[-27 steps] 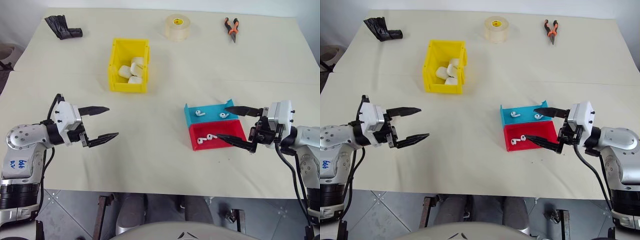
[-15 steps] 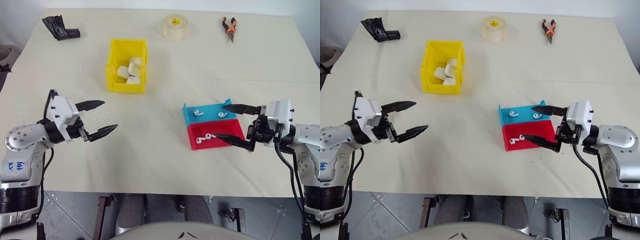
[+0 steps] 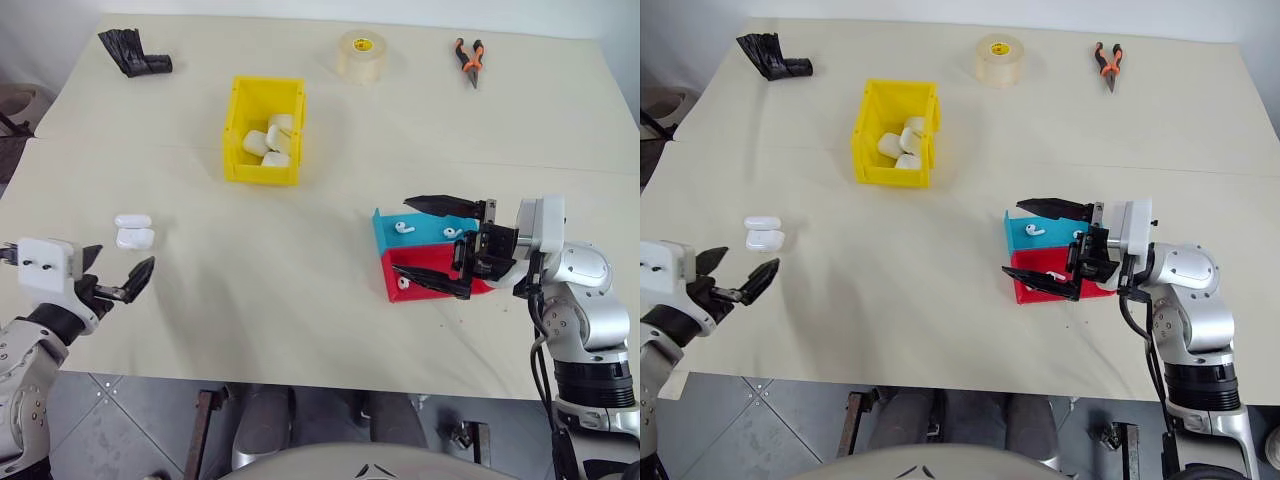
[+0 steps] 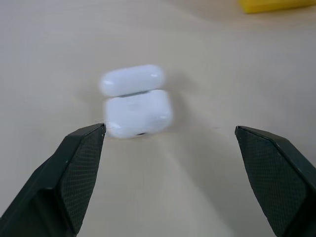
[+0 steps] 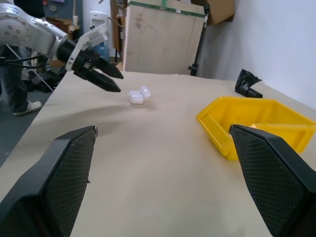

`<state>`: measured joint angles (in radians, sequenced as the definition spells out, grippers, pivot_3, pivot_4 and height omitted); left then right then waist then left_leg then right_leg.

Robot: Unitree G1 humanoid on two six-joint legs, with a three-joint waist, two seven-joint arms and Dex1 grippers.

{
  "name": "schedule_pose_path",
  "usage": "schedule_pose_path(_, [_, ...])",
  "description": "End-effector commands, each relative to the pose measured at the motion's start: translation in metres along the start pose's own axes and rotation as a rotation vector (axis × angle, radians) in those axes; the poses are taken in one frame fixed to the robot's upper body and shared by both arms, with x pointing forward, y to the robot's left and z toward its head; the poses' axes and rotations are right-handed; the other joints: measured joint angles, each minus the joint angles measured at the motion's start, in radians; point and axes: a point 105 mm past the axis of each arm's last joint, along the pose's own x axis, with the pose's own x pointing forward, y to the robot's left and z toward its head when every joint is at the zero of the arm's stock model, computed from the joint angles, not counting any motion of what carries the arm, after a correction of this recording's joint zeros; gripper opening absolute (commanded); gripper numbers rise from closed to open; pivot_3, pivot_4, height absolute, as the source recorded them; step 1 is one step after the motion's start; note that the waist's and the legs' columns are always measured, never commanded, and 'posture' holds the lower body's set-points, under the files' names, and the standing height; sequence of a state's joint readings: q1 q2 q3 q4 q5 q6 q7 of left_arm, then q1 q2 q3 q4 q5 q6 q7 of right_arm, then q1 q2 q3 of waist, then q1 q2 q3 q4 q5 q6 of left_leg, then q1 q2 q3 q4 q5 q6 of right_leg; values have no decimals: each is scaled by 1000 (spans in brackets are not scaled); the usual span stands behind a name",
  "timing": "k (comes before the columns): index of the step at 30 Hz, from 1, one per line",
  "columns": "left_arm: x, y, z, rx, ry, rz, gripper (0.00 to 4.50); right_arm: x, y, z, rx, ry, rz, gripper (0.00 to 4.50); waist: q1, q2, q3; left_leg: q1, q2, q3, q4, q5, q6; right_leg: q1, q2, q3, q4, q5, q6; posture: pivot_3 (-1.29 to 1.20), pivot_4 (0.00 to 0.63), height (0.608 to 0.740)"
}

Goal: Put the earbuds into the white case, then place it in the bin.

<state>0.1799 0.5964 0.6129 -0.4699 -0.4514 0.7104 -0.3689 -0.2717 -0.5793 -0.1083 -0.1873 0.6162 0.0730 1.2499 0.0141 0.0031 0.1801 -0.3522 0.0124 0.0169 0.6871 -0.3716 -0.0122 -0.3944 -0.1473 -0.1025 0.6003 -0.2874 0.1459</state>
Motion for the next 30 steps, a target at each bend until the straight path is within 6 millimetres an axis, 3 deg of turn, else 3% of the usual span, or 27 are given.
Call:
schedule_pose_path(1, [0,1,14,11,10,1,4455,-3,-2,4,-7,1,4,4500,0,0,0,0,0,0,0,0,0,0,0,0,0,0,0,0,150,740])
schedule_pose_path(11, [18,17,57,-83,218,20,4455,-1,-3,3,21,16,-6,4500,-5,0,0,0,0,0,0,0,0,0,1,0,0,0,0,0,150,740])
schedule_pose_path(17, [29,26,50,-185,392,101,4455,7,-4,7,26,11,20,4500,-18,0,0,0,0,0,0,0,-1,-1,2,0,1,0,0,0,150,740])
schedule_pose_path(30, [42,29,43,-236,529,68,4455,23,-1,13,23,-31,69,4500,-17,-1,0,0,0,0,0,1,-2,-1,2,0,1,0,0,0,150,740])
